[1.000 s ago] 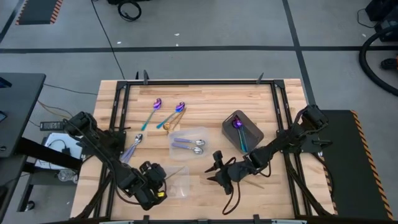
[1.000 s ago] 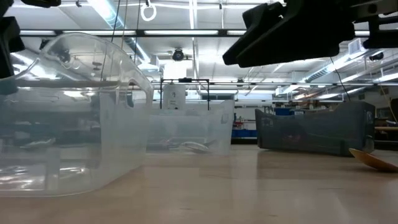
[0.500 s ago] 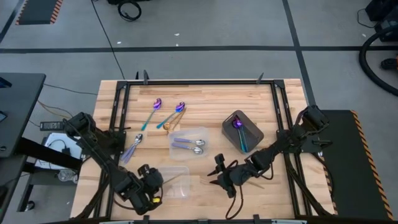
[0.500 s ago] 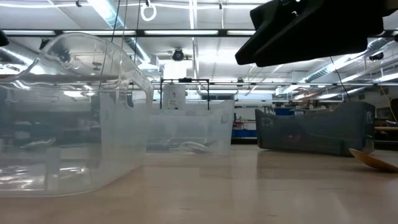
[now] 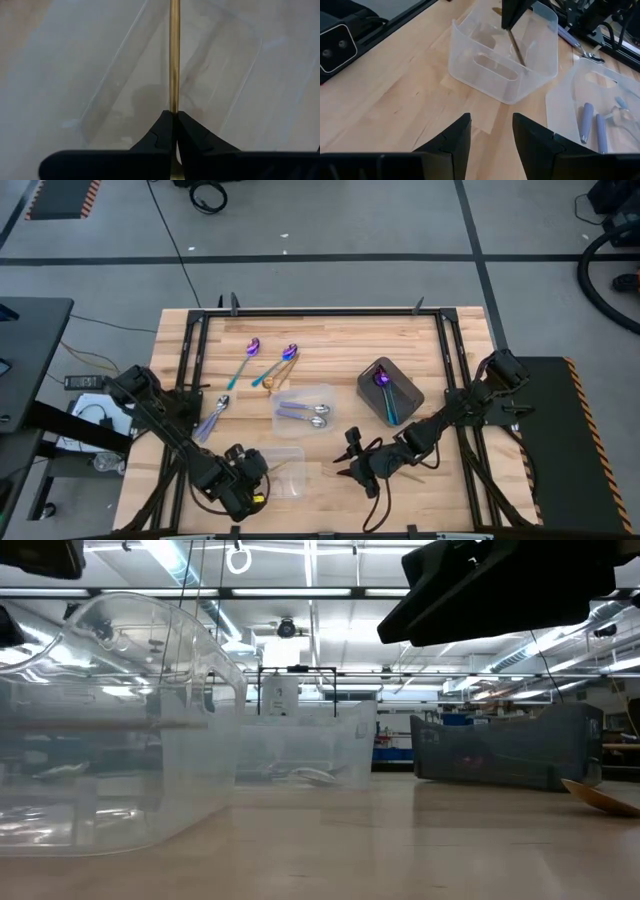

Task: Sort silverware by color (type)
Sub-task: Put the gold spoon into the bottom transparent bin, then put the blue spoon into the black transparent bin

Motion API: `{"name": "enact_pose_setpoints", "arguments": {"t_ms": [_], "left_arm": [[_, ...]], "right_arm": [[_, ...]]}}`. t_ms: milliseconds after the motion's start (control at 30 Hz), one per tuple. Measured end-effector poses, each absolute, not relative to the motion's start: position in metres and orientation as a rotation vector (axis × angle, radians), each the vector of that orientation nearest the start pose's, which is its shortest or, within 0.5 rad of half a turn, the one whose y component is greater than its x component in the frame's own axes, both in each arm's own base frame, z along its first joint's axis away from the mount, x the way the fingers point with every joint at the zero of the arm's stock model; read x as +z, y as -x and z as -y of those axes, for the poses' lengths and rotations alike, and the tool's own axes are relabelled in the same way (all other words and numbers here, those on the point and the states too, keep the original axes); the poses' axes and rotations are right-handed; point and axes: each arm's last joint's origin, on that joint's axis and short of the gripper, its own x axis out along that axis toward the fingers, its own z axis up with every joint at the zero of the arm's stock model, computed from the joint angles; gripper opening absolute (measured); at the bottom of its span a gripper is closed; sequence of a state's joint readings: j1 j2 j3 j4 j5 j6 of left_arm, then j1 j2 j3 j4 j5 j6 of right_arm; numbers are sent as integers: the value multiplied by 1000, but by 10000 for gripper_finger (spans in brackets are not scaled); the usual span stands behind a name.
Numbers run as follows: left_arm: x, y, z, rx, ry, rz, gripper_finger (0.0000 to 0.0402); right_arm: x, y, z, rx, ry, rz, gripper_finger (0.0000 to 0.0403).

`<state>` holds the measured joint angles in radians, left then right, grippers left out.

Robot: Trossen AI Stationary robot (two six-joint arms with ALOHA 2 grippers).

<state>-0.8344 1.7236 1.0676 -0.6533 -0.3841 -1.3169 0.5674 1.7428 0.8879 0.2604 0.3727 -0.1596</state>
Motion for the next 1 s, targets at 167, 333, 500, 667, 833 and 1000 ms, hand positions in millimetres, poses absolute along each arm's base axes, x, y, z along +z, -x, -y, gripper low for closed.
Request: {"name": "enact_pose_setpoints", "arguments": {"t_ms": [167, 333, 500, 667, 833, 1000], "left_arm": [[163, -227, 225, 357, 418, -1086, 20], [156, -232, 223, 378, 410, -1099, 20], [149, -237, 220, 398, 414, -1109, 20], [147, -237, 219, 414, 412, -1115, 32], [147, -237, 220, 421, 427, -1112, 80], [158, -237, 220, 369, 465, -1107, 112]], "right_arm": [[165, -301, -179, 232, 425, -516, 155], [165, -301, -179, 232, 425, -517, 155], [165, -301, -179, 232, 425, -517, 155], [165, -301, -179, 232, 425, -516, 155], [165, -301, -179, 232, 424, -515, 155], [166, -301, -179, 232, 421, -509, 155]]}}
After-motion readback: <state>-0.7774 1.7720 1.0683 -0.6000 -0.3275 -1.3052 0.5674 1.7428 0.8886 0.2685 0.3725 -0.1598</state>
